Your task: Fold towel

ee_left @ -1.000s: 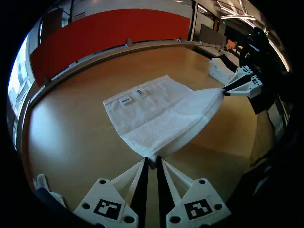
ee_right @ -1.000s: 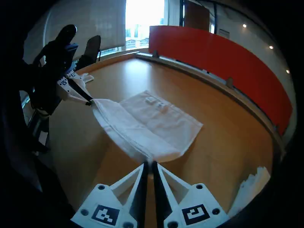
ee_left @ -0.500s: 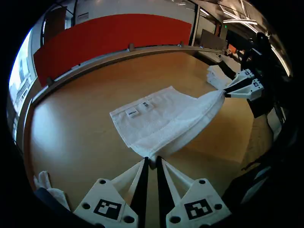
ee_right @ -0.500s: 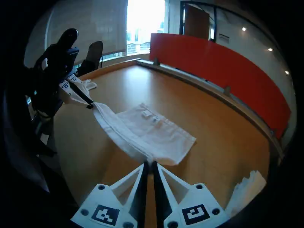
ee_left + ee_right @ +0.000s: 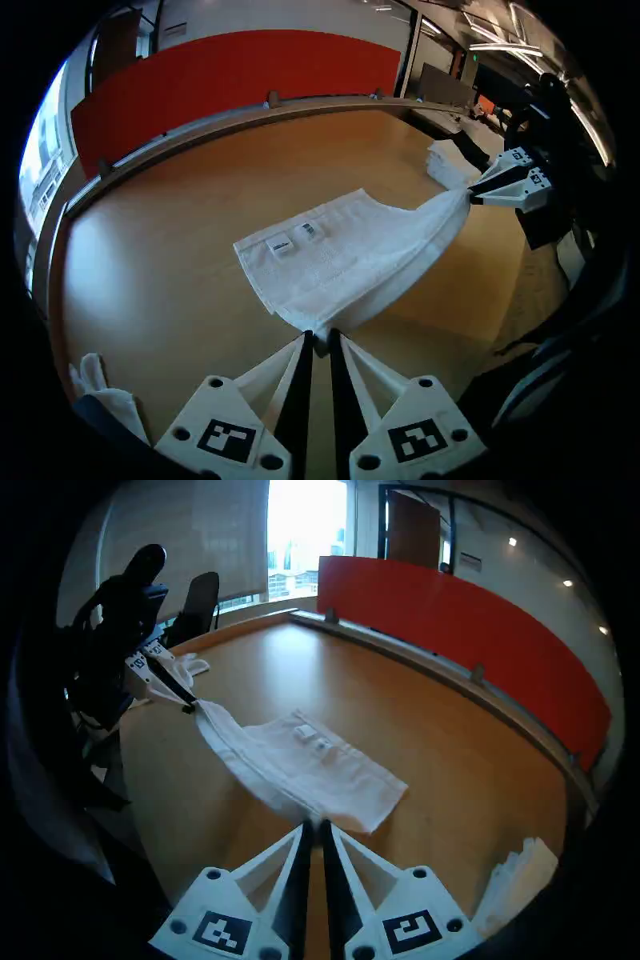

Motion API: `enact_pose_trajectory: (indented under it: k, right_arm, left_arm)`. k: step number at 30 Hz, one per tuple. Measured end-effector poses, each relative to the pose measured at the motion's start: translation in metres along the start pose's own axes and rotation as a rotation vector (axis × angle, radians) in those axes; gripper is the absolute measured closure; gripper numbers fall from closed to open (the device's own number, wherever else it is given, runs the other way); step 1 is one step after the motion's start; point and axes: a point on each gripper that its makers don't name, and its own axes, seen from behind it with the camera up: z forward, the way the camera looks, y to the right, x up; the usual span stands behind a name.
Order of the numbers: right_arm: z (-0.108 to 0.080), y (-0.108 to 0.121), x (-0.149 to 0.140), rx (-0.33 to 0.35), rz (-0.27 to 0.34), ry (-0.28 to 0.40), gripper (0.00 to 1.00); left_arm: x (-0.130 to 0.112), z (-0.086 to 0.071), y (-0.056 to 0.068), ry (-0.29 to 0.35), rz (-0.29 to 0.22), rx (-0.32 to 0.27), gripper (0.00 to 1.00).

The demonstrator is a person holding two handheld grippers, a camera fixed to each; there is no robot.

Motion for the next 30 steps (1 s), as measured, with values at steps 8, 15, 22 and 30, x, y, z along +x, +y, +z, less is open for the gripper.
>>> enact_pose_trajectory:
  k: [8, 15, 22, 30]
  right_arm:
    - [-0.010, -0.006, 0.003, 0.009, -0.007, 0.000, 0.90]
    - [-0.012, -0.010, 0.002, 0.013, -0.012, -0.002, 0.90]
    - [-0.009, -0.004, -0.002, 0.007, -0.006, -0.017, 0.90]
    - [0.003, 0.011, -0.005, 0.001, -0.004, -0.035, 0.90]
  left_arm:
    - [0.001, -0.009, 0.004, 0.002, -0.010, -0.005, 0.85]
    - [0.000, -0.010, 0.005, -0.002, 0.000, 0.002, 0.85]
    - [0.004, -0.004, 0.004, -0.004, -0.006, 0.004, 0.85]
    - [0.016, 0.010, -0.005, 0.002, -0.007, 0.018, 0.85]
